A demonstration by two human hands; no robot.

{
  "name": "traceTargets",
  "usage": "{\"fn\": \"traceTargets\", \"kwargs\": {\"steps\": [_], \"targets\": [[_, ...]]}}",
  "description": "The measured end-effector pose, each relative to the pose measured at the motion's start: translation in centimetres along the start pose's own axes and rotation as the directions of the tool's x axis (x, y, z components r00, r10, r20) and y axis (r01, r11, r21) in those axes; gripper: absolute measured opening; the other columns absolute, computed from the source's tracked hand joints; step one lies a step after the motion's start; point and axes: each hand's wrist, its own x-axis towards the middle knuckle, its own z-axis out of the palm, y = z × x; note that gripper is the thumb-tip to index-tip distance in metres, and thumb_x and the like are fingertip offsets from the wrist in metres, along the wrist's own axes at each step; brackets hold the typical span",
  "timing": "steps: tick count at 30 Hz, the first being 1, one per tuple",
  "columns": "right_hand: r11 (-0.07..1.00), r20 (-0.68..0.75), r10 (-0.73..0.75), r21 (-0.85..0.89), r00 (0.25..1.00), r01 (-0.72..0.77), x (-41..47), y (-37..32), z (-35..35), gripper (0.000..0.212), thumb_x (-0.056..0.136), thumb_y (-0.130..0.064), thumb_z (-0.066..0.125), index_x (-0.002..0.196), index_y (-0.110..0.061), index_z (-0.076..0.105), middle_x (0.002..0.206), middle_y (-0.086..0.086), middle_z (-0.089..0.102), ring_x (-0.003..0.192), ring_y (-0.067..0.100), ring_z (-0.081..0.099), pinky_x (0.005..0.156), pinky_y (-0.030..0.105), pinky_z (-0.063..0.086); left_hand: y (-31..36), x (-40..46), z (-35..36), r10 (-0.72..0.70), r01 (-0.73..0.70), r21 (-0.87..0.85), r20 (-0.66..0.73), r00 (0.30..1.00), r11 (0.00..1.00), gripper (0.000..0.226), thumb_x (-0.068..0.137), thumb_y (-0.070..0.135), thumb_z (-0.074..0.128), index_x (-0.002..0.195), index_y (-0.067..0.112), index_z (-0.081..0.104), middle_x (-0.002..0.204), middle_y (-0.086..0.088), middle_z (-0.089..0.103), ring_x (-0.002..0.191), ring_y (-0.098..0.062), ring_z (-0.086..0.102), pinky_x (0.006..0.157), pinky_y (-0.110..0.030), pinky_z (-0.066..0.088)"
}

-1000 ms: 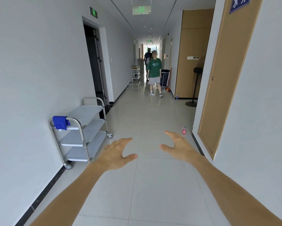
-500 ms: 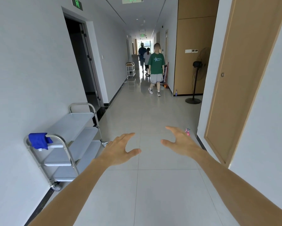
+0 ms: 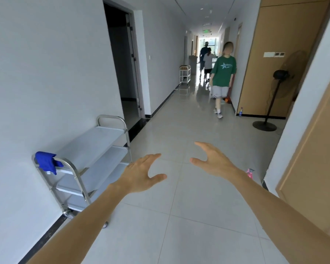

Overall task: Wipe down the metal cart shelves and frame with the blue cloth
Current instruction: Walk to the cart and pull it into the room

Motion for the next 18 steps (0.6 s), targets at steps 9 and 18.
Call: {"fn": "traceTargets", "kwargs": {"steps": [9, 18], "targets": [[0.994, 0.103, -0.094, 0.071, 0.99, 0.087, 16.4, 0.6, 4.4, 0.072, 0.089, -0.062, 0.056, 0.151, -0.039, 0.028, 0.158, -0.016, 0.028, 0.145, 0.014, 0.028, 0.117, 0.045, 0.029, -8.9, 9.8, 0.2, -0.18, 0.18, 0.013, -0.035, 0.983, 0.984, 0.078, 0.084, 0.078, 0.045, 0.15, 0.046, 0.019, 0.157, 0.016, 0.031, 0.141, -0.014, 0.035, 0.112, -0.042, 0.035], [0.993, 0.178, -0.099, 0.078, 0.979, 0.087, 33.5, -1.7, 11.2, 0.071, 0.092, -0.057, 0.056, 0.153, -0.035, 0.026, 0.159, -0.014, 0.026, 0.146, 0.015, 0.027, 0.117, 0.044, 0.029, -21.7, 22.7, 0.2, -0.244, 0.243, -0.04, -0.032, 0.969, 0.969, 0.081, 0.084, 0.076, 0.049, 0.152, 0.041, 0.022, 0.157, 0.014, 0.033, 0.14, -0.014, 0.037, 0.11, -0.04, 0.034]]}}
